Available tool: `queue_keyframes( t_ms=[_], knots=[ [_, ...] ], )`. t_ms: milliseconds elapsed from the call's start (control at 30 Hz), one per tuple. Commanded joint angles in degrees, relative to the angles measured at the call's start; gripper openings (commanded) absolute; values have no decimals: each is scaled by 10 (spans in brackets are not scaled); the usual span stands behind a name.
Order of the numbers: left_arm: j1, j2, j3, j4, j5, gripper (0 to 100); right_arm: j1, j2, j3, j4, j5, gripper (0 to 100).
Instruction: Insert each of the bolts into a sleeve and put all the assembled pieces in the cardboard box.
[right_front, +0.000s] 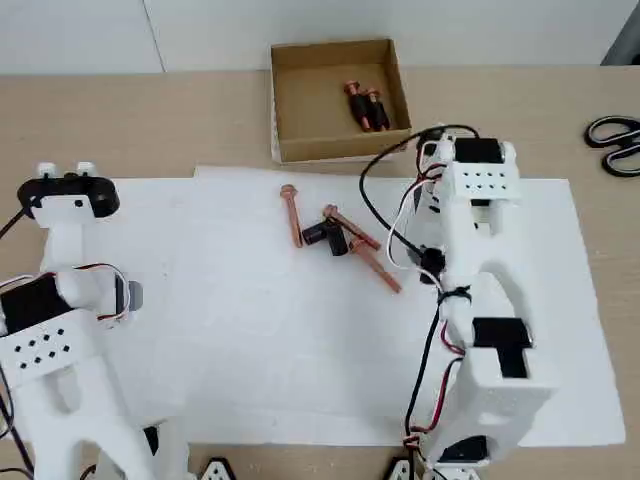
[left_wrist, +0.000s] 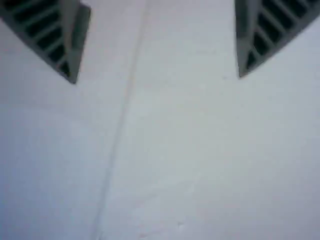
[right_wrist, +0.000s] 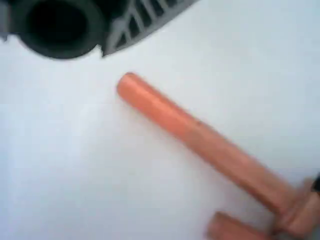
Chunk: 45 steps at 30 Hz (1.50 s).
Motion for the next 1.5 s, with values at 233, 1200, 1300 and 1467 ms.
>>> queue_keyframes(
  t_ms=[233, 1200, 1300, 1467],
  knots=[
    [20, -4, -24, -11, 1, 196, 79, -116, -28, 8, 18, 4],
    [346, 530, -465, -62, 212, 196, 56, -143, -23, 23, 183, 6],
    [349, 626, -555, -60, 258, 196, 56, -142, -23, 22, 175, 6],
    [351, 762, -734, 6, 292, 196, 56, -142, -22, 8, 171, 6]
  ],
)
